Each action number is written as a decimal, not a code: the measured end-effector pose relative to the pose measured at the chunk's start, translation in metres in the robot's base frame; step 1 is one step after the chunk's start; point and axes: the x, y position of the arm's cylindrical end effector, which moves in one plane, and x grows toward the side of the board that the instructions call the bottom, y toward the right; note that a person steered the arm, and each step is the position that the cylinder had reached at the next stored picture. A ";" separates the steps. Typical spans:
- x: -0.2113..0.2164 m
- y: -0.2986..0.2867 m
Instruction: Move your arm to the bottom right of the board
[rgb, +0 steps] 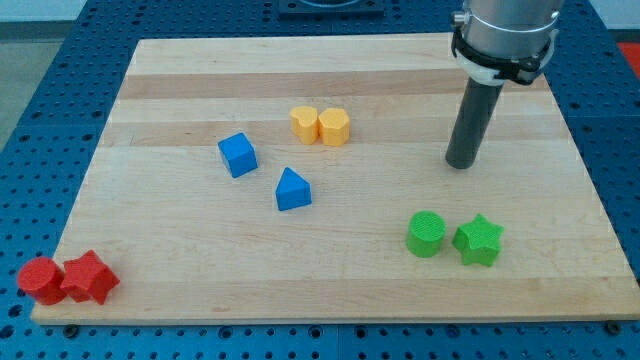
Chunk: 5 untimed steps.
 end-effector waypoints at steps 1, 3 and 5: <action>0.000 0.022; 0.032 0.132; 0.139 0.145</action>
